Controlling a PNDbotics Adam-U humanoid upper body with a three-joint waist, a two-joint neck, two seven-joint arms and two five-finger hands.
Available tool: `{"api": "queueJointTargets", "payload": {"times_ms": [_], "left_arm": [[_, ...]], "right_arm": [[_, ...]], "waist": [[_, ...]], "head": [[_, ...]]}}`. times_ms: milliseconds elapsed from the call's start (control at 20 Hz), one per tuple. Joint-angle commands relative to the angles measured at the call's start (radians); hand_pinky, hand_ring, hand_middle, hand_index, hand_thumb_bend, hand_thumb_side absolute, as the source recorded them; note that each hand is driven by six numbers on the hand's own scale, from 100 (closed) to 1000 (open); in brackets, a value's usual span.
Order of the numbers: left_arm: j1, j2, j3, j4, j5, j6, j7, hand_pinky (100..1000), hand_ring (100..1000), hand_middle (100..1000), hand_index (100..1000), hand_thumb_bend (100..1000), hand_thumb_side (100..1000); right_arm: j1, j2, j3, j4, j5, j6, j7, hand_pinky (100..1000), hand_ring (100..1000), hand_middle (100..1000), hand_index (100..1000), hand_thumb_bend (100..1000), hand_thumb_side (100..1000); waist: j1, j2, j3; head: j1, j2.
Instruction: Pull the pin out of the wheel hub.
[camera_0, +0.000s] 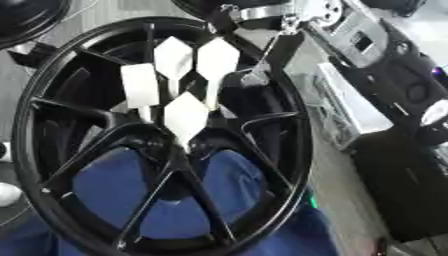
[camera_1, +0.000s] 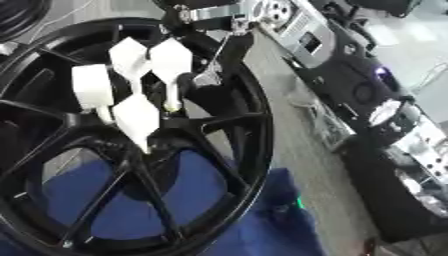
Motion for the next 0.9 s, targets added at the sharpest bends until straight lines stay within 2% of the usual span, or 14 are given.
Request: {"api": "queueJointTargets", "payload": {"times_ms": [50, 250, 400, 700, 900], "left_arm": [[0.001, 0.030, 0.010, -0.020, -0.010, -0.002, 0.004, 810, 627, 694, 779, 278, 827], [0.006, 0.032, 0.012, -0.021, -0.012, -0.003, 0.006, 810, 627, 693, 779, 278, 827], [0.011, 0.034, 0.016, -0.022, -0.017, -0.005, 0.009, 810, 626, 693, 779, 277, 827], [0.020, 0.035, 0.025, -0.027, -0.023, -0.009, 0.017, 809, 626, 693, 779, 275, 824], [0.025, 0.035, 0.033, -0.034, -0.031, -0.013, 0.023, 809, 626, 692, 779, 273, 823]], "right_arm": [[-0.009, -0.070, -0.054, -0.040, -0.065, 0.022, -0.038, 727, 496, 224, 429, 100, 110], [0.026, -0.129, -0.118, -0.084, -0.150, 0.055, -0.107, 729, 494, 224, 430, 100, 100], [0.094, -0.191, -0.184, -0.128, -0.213, 0.072, -0.183, 731, 492, 223, 430, 100, 100], [0.313, -0.302, -0.363, -0.164, -0.366, 0.090, -0.360, 736, 485, 221, 429, 100, 100], [0.505, -0.320, -0.498, -0.180, -0.406, 0.062, -0.475, 733, 484, 226, 431, 100, 100]], "waist": [[0.006, -0.026, -0.004], [0.009, -0.029, -0.017], [0.010, -0.031, -0.033], [0.018, -0.030, -0.069], [0.023, -0.027, -0.093]], "head": [[0.007, -0.012], [0.018, -0.014], [0.034, -0.012], [0.078, -0.017], [0.103, -0.021]]}}
